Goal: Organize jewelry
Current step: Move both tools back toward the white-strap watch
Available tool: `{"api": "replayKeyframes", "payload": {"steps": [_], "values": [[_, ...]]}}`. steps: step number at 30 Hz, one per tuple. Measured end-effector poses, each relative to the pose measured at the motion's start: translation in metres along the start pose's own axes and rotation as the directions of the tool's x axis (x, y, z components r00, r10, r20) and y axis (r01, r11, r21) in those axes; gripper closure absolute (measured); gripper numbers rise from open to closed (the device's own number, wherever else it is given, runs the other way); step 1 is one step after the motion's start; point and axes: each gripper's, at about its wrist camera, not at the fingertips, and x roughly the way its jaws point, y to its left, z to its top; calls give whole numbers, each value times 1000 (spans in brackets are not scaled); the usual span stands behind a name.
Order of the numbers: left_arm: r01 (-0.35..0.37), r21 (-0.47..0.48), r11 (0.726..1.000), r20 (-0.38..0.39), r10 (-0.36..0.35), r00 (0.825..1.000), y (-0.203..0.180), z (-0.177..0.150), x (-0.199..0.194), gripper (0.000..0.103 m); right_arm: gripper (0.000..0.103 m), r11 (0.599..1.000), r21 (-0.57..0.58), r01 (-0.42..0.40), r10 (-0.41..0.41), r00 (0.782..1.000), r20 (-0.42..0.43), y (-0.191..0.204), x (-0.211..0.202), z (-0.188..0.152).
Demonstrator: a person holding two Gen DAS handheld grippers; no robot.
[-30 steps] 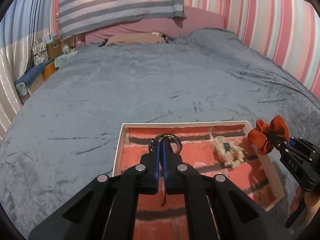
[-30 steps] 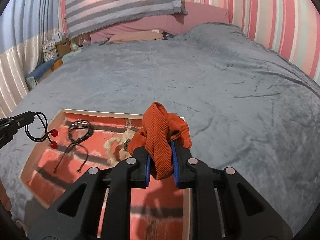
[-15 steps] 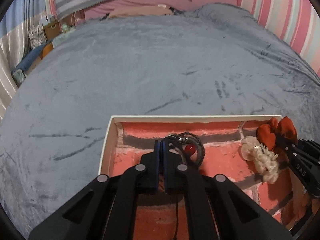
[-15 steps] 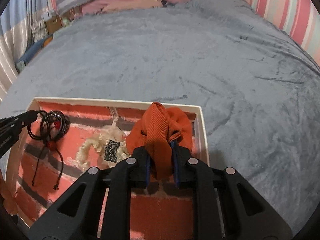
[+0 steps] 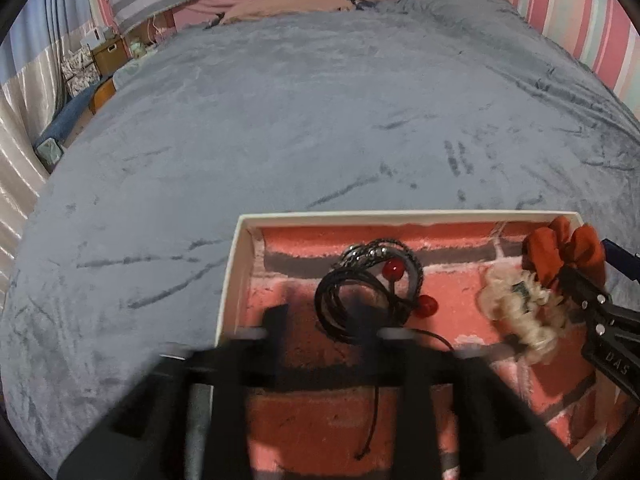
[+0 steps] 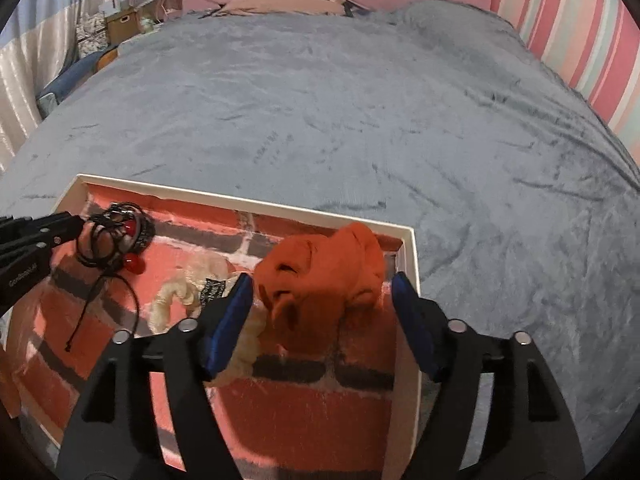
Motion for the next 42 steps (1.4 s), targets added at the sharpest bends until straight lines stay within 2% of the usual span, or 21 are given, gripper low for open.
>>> {"api": "replayKeyframes", "payload": {"steps": [2, 5, 7, 9, 12, 20, 29, 34, 36, 39, 42], "values": [[-10, 17, 1000, 52, 10, 999, -1, -1, -19, 36, 17, 1000, 6, -12, 12, 1000, 16, -4, -13, 1], [13, 14, 1000, 60, -14, 998, 2, -2, -38, 35, 10, 1000, 16, -17, 17, 999, 35, -13, -30, 2], [24, 14, 1000, 82, -25, 996, 5, -5, -57, 27, 4, 1000, 21, -22, 21, 998, 55, -20, -45, 1], [55, 7, 998, 127, -55, 990, 12, -10, -83, 15, 4, 999, 27, -21, 19, 997, 74, -27, -62, -2], [70, 2, 998, 181, -69, 981, 21, -21, -119, 9, 4, 999, 42, -26, 22, 995, 102, -37, -86, -9], [63, 24, 998, 310, -68, 948, 34, -82, -200, 8, 4, 996, 86, -32, 11, 970, 244, -50, -163, -53], [105, -13, 994, 347, -94, 933, 55, -153, -242, 8, 4, 994, 107, -27, -13, 933, 359, -38, -226, -119], [142, -43, 989, 338, -120, 934, 70, -187, -254, 8, 4, 996, 88, -16, -16, 934, 357, -24, -241, -157], [133, -52, 990, 344, -107, 933, 74, -201, -257, 8, 4, 997, 83, -6, -24, 935, 353, -18, -244, -172], [84, -54, 995, 362, -59, 930, 76, -225, -264, 8, 4, 995, 95, -39, 4, 941, 338, -12, -244, -196], [70, -53, 996, 353, -47, 934, 77, -244, -264, 6, 4, 991, 118, -58, 17, 947, 320, -5, -242, -217]]}}
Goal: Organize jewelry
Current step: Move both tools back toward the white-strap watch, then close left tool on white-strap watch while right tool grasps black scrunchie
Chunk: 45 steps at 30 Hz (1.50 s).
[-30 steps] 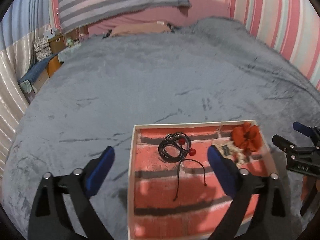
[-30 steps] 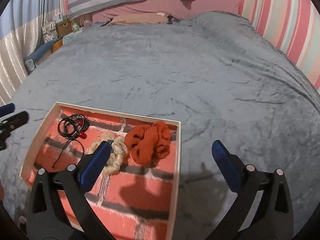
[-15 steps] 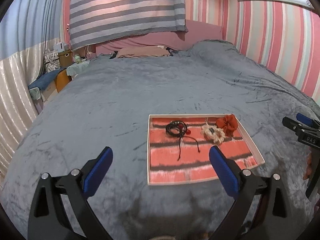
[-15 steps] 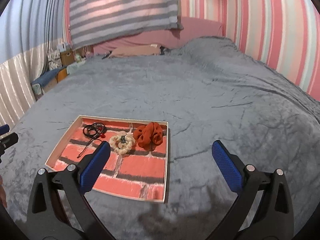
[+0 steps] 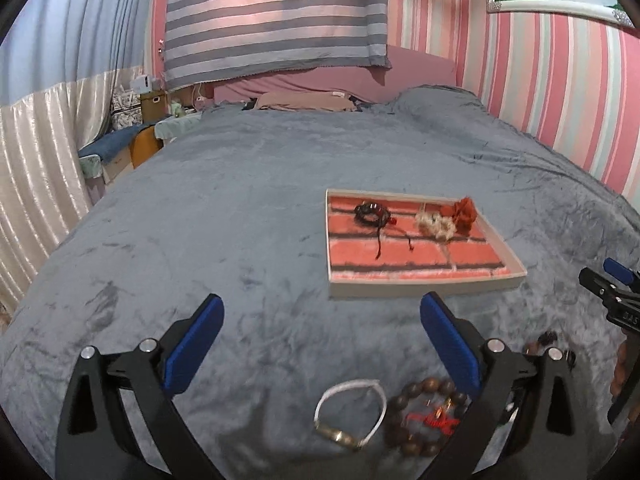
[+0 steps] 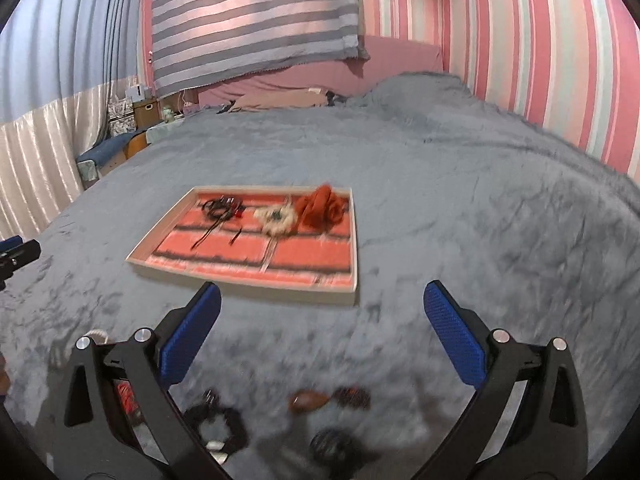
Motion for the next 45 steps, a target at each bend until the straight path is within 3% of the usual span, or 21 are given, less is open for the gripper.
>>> {"api": "replayKeyframes", "payload": {"steps": [6, 13, 18, 28, 33, 38, 43, 45], "values": [[-8, -10, 1000, -21, 8, 1000, 9, -28, 0, 6, 4, 1000, 21, -12, 13, 999, -40, 15, -9, -36], [-12, -10, 1000, -101, 11, 995, 15, -58, 24, 6, 5, 999, -24, -26, 24, 995, -92, 38, -2, -71], [-14, 12, 1000, -135, 15, 991, 18, -73, 37, 6, 11, 998, -54, -38, 31, 991, -131, 51, 7, -85], [32, 24, 999, -158, -28, 987, 21, -80, 53, 6, 33, 996, -71, -47, 32, 978, -204, 56, 28, -97], [57, 32, 998, -173, -51, 984, 20, -81, 60, 7, 38, 997, -67, -37, 21, 972, -233, 56, 36, -100], [79, 36, 996, -219, -69, 973, 18, -84, 73, 26, 42, 997, -65, -39, 22, 968, -250, 55, 42, -102], [108, 28, 994, -242, -98, 965, 19, -85, 81, 34, 47, 997, -57, -44, 27, 963, -269, 55, 48, -104], [131, 30, 991, -254, -119, 960, 18, -85, 83, 41, 48, 997, -53, -47, 30, 960, -278, 54, 50, -104]]}}
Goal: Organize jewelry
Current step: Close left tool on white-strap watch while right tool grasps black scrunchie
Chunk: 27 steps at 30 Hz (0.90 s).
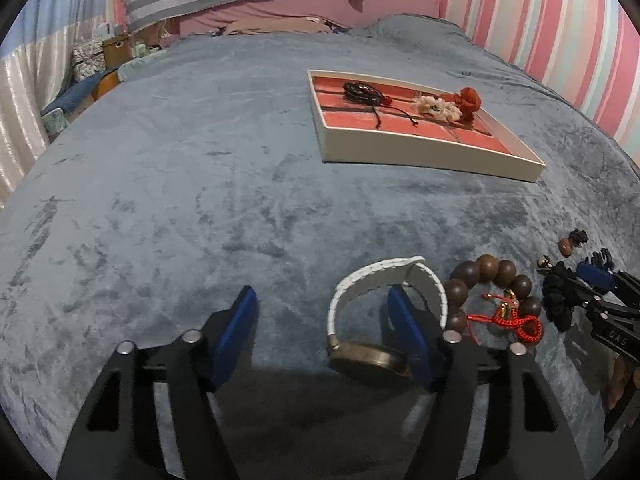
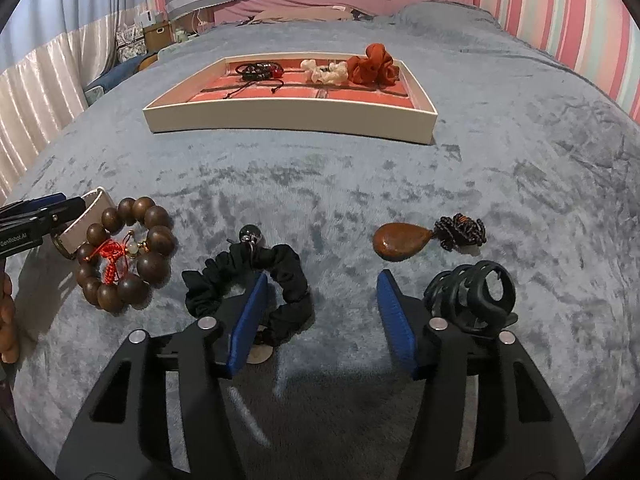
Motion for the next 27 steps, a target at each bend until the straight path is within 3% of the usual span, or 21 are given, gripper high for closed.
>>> {"api": "replayKeyframes", "payload": {"steps": [9, 20, 27], "values": [[105, 31, 994, -76, -103, 992, -9, 5, 12, 65, 54, 1000, 6, -15, 15, 1000, -22, 1, 8, 3], [103, 24, 994, -73, -102, 992, -11, 5, 12, 68, 70, 999, -7, -37, 36, 999, -21, 6, 10, 4], [69, 35, 997, -69, -66, 995, -13, 3, 10, 69, 89, 999, 1, -54, 54, 998, -19, 4, 9, 4]]}}
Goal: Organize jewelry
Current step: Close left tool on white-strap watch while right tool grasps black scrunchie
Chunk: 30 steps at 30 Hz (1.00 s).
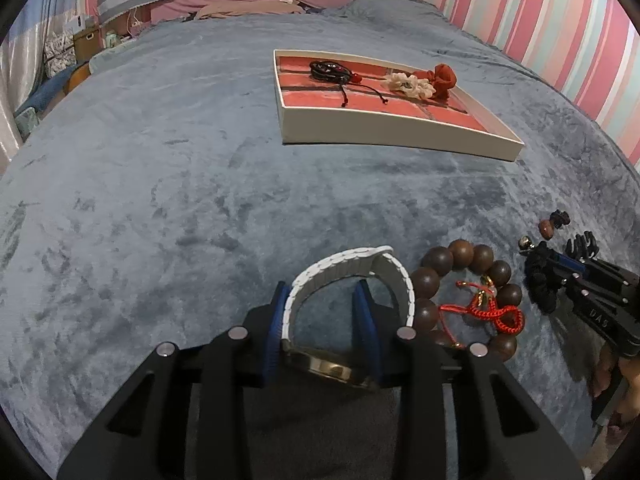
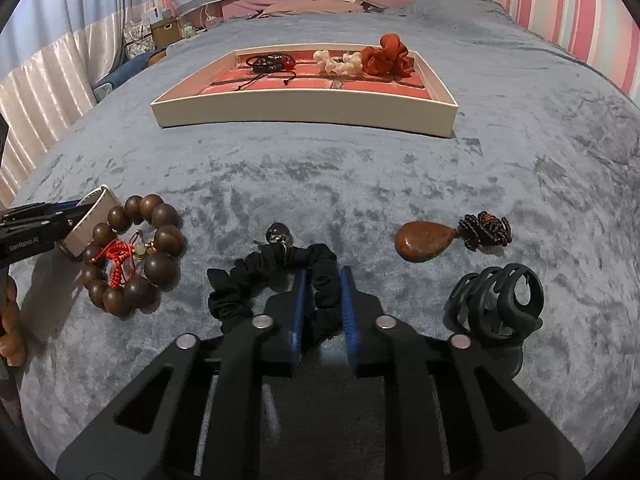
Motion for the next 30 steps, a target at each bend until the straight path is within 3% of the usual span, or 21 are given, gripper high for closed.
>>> {"api": "replayKeyframes", "payload": {"steps": [2, 5, 15, 30], "values": [[-17, 4, 1000, -1, 17, 1000, -2, 0, 0, 70, 90, 1000, -3, -2, 2, 1000, 1, 1, -1, 0], [-56, 9, 998, 6, 55, 998, -4, 1, -2, 86, 92, 1000, -9, -3, 3, 1000, 3, 2, -2, 0], [-105, 12, 994, 28, 105, 994, -5, 0, -11, 97, 93, 1000, -10, -22, 23, 1000, 22, 2, -9, 0], [-179, 0, 984, 175, 176, 969, -13, 12, -50, 97, 94, 999, -21, -34, 37, 988, 151, -3, -42, 25]]}}
